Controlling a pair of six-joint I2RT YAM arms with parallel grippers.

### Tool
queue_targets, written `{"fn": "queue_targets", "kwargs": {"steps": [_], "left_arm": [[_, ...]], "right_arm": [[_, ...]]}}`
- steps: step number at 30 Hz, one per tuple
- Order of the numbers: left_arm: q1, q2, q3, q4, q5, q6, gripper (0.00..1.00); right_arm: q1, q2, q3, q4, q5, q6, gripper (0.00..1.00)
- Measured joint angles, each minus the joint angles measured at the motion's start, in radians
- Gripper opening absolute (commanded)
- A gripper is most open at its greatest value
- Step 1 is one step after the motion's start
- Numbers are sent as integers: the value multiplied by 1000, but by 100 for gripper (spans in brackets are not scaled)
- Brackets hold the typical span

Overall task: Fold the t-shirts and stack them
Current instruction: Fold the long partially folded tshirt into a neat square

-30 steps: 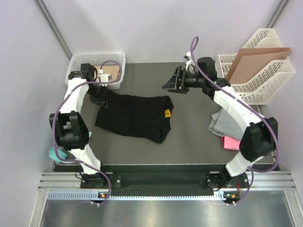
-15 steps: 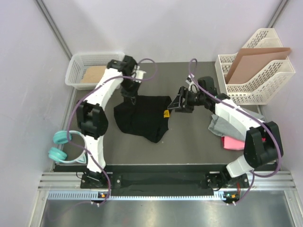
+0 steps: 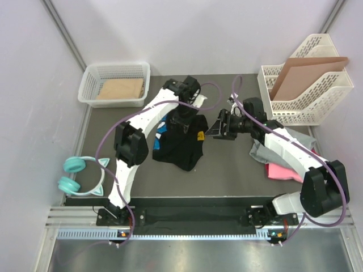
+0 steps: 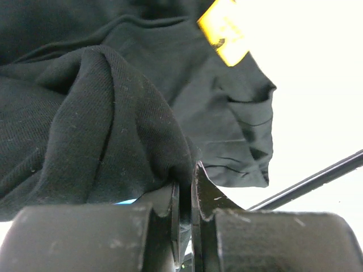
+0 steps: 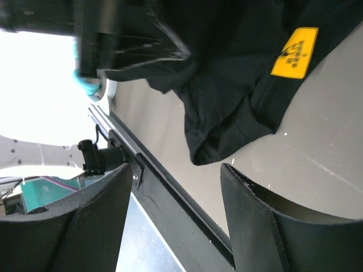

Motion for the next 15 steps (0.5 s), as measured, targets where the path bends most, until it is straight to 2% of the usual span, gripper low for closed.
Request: {"fn": "queue_targets", "kwargs": {"steps": [8,11,12,13,14,15], "left_arm": [[-56,153,107,2,42,-18,0],[-62,196,117,3,57,-21,14],[-63,204,119,3,60,-21,35],[-66,212,126,3,63,-23,74],[-69,216,130,3,65,-23,94],[-72,220,142,2,73,-22,99]], "right_arm": [[0,-107,-68,-6,10,0,63],[0,-123,-79,-14,12,-2,63],[0,-125,-81,-17,13,-2,63],[0,-129,-85,-23,14,-6,63],[0,-133,-85,-30,14,-8,63],[0,-138,-87,-31,14,-9,63]]}}
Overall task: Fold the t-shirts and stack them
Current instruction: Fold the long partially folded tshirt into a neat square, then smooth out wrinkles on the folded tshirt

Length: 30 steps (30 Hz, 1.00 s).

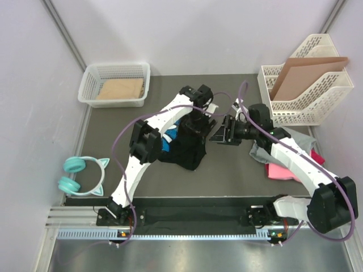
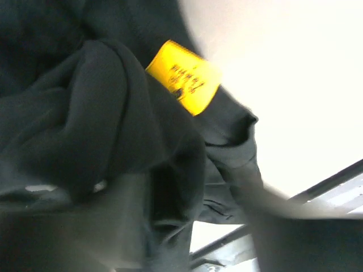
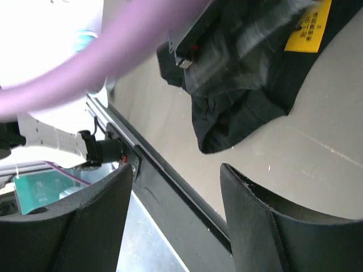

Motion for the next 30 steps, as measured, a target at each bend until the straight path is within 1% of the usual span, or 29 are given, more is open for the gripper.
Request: {"fn": "queue_targets", "kwargs": {"steps": [5,12,16,18,20,21,22,23,25,26,27,28,29,30], "left_arm": [[-25,3,58,15,45,-14,99],[-40,-10,69,22,92,-30,99],[-21,-81,69,21,104,-40,99],[5,-154,69,22,122,-43,99],[73,-253,62,32,169,-47,99],[130,-315,47,51,212,-51,99],[213,-380,27,74,267,-57,99],[334,-465,-27,129,329,-68,99],[547,-584,-134,211,393,-82,99],[660,-635,-202,254,407,-82,99],[751,-679,-272,284,407,-80,99],[808,-710,-335,294,401,-72,99],[831,-732,-397,298,390,-63,99],[830,-747,-459,306,392,-52,99]], "right_arm": [[0,-64,-27,-17,-5,-14,63],[0,-107,-50,-27,-15,-25,63],[0,-109,-51,-25,-24,-26,64],[0,-109,-66,-10,-27,-21,63],[0,-102,-87,21,-34,-8,63],[1,-85,-92,40,-40,5,62],[2,-58,-94,70,-50,19,62],[15,-13,-91,108,-56,38,62],[39,97,-55,156,-60,68,62],[66,183,-3,151,-55,78,62],[92,252,50,153,-55,84,62],[133,355,145,151,-50,92,62],[162,423,211,152,-50,96,61],[199,506,314,142,-55,104,62]]}}
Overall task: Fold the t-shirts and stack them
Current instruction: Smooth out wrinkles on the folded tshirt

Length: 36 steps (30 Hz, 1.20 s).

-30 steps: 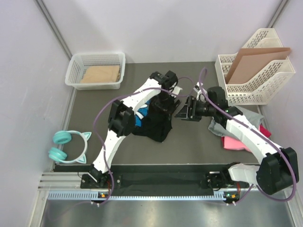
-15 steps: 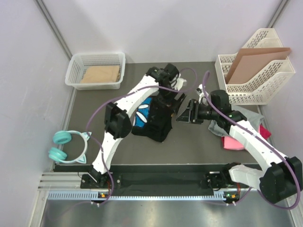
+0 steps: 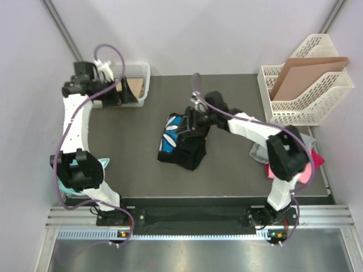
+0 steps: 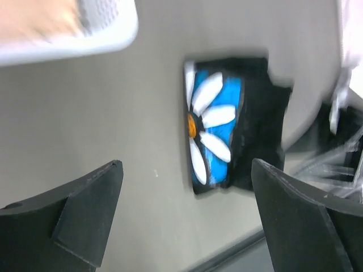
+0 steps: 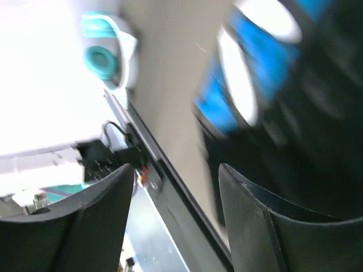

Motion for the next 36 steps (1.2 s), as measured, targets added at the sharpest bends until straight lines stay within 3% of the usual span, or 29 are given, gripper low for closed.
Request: {"fn": "queue_targets", "kwargs": {"steps": [4,8,20,27,30,36], "left_arm": [[-61,-17,-220,16,7,34,99],[-69,-29,-343,18,-2,59,99],[-60,-111,-375,70,-16,85,99],[-60,-112,-375,81,-16,84,99],[-60,-112,-375,86,-16,84,99],[-60,-112,-357,86,-32,85,99]], "right_arm": [[93,205,280,16,-14,23,61],[119,254,321,31,-49,57,61],[106,180,-87,55,-59,80,61],[100,157,-132,43,-69,57,62],[95,167,-38,-34,-78,39,63],[61,225,360,-101,-121,20,64]]}}
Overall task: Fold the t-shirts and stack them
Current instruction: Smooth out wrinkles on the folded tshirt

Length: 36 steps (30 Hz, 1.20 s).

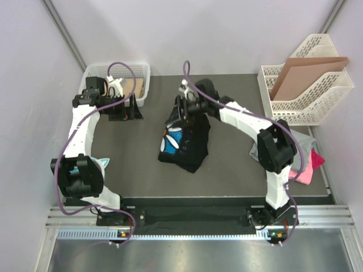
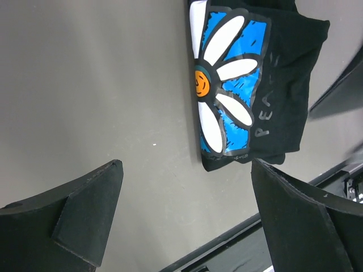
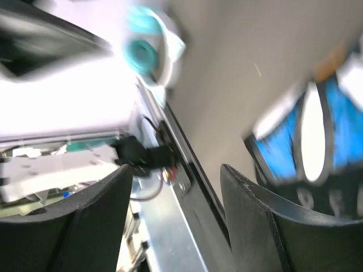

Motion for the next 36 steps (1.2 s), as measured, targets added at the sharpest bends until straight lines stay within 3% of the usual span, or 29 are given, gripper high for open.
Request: {"fn": "queue_targets", "kwargs": {"steps": [5,14,21,30,36], "left_arm": [[0,0,4,-1,-16,4,99],[0,-24,1,-15,-66,37,99],[0,-58,-22,-27,-80,53,99],[0,-71,-31,-39,-92,67,99],[0,-83,-31,-41,-91,75,99]], "right_arm": [[-48,88,132,80,-60,18,64],[-167,376,-2,246,-182,135,64],[-188,357,-11,284,-214,140,67],[-227,129,-168,301,-215,92,67],[-253,180,-235,342,-209,92,66]]}}
